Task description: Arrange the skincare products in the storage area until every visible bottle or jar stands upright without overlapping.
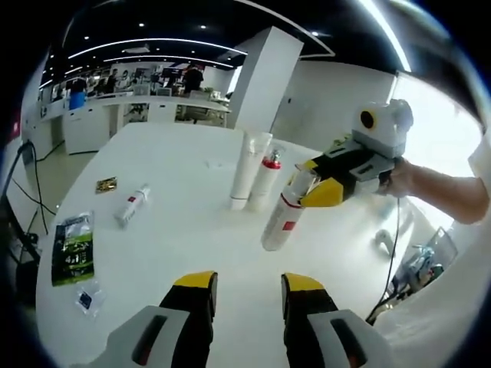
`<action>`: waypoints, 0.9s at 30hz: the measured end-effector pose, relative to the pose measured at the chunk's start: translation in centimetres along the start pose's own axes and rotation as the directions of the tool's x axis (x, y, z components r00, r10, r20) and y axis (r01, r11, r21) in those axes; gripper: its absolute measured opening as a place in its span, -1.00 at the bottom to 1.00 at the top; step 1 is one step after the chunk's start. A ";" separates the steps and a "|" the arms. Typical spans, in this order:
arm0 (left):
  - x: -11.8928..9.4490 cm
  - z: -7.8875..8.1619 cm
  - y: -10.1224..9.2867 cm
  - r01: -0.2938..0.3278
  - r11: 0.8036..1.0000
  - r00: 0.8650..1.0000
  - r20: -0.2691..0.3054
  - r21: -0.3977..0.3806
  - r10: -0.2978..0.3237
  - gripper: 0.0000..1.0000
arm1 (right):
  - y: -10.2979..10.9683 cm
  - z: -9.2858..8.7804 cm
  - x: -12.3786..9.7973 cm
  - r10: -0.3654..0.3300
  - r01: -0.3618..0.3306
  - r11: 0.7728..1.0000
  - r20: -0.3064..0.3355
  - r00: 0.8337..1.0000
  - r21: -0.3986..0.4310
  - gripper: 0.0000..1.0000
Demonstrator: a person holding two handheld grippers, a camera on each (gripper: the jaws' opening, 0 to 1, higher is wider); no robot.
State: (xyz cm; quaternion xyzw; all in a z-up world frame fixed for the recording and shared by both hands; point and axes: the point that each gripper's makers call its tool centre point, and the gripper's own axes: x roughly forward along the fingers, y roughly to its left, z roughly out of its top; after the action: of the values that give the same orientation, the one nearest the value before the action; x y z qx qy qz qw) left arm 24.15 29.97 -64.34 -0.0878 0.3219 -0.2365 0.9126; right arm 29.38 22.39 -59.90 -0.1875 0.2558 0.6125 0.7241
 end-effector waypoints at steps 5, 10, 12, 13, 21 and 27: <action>-0.2 0.5 -0.5 0.006 1.000 1.000 0.011 0.004 -0.006 -0.30 | -0.5 -0.2 -0.3 -0.024 0.024 1.000 0.001 1.000 0.009 -0.62; -0.5 0.6 -0.8 0.006 1.000 1.000 0.010 0.002 -0.006 -0.31 | -0.9 -0.8 -0.2 -0.042 0.042 0.999 -0.016 0.999 0.009 -0.62; -0.6 0.6 -0.9 0.008 1.000 1.000 0.008 0.003 -0.008 -0.31 | -1.3 -1.1 -0.1 -0.055 0.056 0.998 -0.022 0.998 0.012 -0.62; -0.6 0.5 -1.0 0.008 1.000 1.000 0.005 0.004 -0.008 -0.31 | -1.5 -1.2 -0.1 -0.058 0.058 0.998 -0.023 0.998 0.018 -0.62; -0.6 0.4 -0.9 0.007 1.000 1.000 -0.004 0.000 -0.007 -0.31 | -2.4 -1.8 0.4 -0.073 0.074 0.997 -0.037 0.997 0.020 -0.62; -0.8 0.1 -0.6 -0.003 1.000 1.000 -0.014 -0.004 0.003 -0.31 | -3.1 -2.2 0.8 -0.082 0.083 0.996 -0.047 0.996 0.017 -0.62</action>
State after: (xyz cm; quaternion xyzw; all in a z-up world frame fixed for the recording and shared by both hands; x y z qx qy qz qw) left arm 23.47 29.87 -63.67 -0.0875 0.3286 -0.2351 0.9106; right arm 32.19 21.20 -62.27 -0.2050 0.2704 0.5752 0.7443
